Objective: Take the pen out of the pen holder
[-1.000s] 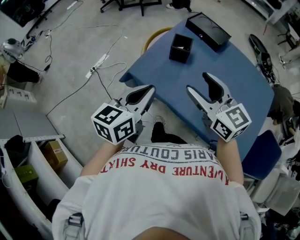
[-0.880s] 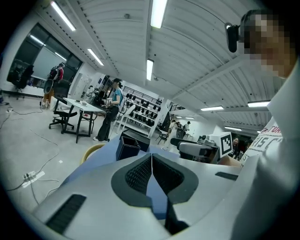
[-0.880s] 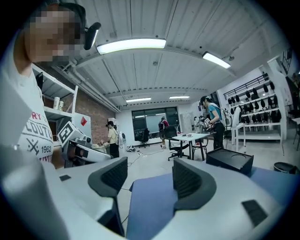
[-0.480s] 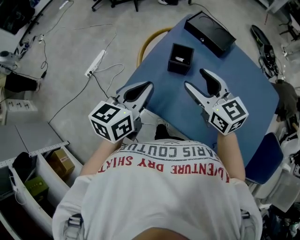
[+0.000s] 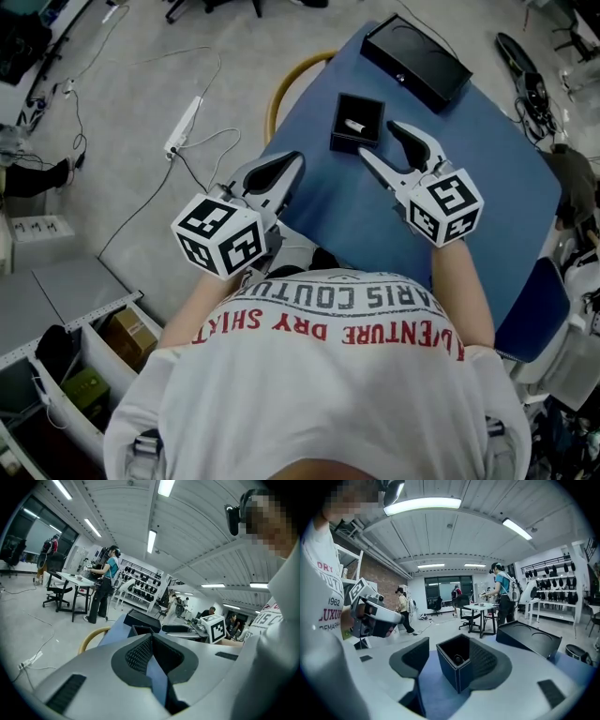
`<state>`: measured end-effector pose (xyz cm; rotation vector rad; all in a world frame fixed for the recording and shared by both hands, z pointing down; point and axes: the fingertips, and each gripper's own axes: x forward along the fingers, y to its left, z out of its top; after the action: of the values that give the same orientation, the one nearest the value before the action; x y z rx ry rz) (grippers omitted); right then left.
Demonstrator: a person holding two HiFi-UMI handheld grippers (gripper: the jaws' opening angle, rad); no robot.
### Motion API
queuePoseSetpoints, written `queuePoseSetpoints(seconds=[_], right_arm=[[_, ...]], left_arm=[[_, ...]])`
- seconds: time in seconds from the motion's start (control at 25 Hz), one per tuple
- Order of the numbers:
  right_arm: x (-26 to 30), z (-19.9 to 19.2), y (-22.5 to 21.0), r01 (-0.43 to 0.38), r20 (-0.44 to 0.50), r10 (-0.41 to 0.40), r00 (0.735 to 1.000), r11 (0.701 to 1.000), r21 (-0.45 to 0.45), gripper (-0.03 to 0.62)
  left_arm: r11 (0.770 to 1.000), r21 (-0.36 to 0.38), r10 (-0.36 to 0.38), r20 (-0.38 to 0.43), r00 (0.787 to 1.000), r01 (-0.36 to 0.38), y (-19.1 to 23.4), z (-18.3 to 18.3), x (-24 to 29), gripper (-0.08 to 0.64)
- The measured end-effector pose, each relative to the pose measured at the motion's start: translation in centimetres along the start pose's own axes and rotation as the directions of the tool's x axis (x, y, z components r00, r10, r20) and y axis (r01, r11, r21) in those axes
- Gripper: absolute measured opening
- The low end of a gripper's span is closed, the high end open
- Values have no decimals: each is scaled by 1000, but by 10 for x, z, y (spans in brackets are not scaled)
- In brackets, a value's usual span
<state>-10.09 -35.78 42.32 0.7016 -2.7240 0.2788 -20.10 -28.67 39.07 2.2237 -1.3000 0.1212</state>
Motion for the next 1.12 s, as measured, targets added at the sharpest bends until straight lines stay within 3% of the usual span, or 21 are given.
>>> queuePoseSetpoints(seconds=[0.52, 0.88, 1.12], right_arm=[[23, -22, -19, 86, -114, -84, 990, 996, 12, 196], [23, -24, -15, 127, -182, -139, 974, 989, -76, 141], [23, -26, -15, 135, -220, -134, 966, 991, -9, 123]], left_arm=[[998, -8, -65, -66, 996, 65, 22, 4, 12, 31], [993, 10, -115, -79, 990, 116, 26, 16, 17, 31], [990, 17, -137, -79, 988, 138, 28, 20, 14, 31]])
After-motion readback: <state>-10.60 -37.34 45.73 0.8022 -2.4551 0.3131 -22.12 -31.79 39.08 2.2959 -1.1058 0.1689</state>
